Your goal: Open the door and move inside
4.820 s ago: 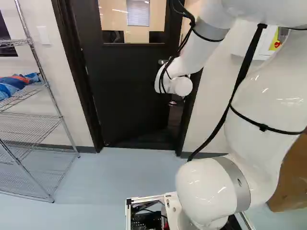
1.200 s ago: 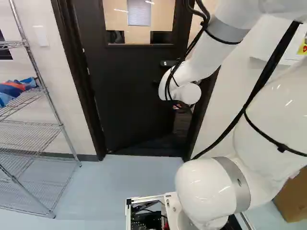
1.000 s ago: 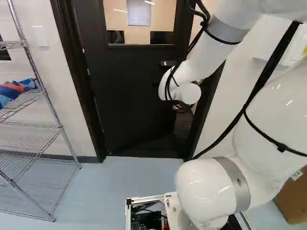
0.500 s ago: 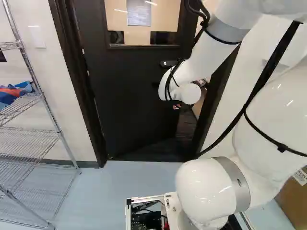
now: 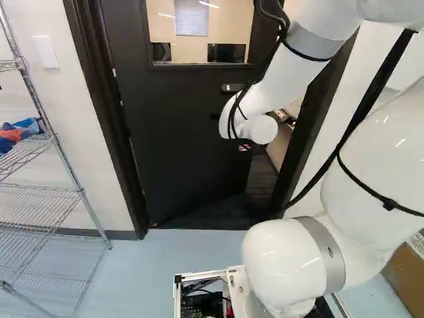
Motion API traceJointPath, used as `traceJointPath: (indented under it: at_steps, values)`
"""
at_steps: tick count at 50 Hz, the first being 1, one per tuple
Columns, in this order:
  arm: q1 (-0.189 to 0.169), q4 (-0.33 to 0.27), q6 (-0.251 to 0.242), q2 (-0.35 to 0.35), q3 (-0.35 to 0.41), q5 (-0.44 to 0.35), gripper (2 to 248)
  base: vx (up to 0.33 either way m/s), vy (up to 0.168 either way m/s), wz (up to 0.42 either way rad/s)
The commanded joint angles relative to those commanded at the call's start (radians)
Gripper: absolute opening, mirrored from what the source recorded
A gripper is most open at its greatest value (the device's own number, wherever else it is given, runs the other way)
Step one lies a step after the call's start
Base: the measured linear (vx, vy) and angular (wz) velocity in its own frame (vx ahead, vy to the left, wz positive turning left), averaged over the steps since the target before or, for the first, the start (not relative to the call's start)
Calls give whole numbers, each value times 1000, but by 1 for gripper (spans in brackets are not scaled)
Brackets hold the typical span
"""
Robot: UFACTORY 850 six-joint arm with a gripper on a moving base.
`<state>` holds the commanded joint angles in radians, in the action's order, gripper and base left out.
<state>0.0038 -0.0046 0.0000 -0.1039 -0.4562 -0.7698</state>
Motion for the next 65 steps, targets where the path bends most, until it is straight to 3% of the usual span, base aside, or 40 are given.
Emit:
traceJointPath:
  at_steps: [42,65]
  values:
    - [0,0,0,0,0,0,247,99,42,-14]
    - [0,0,0,0,0,0,247,2,1,0]
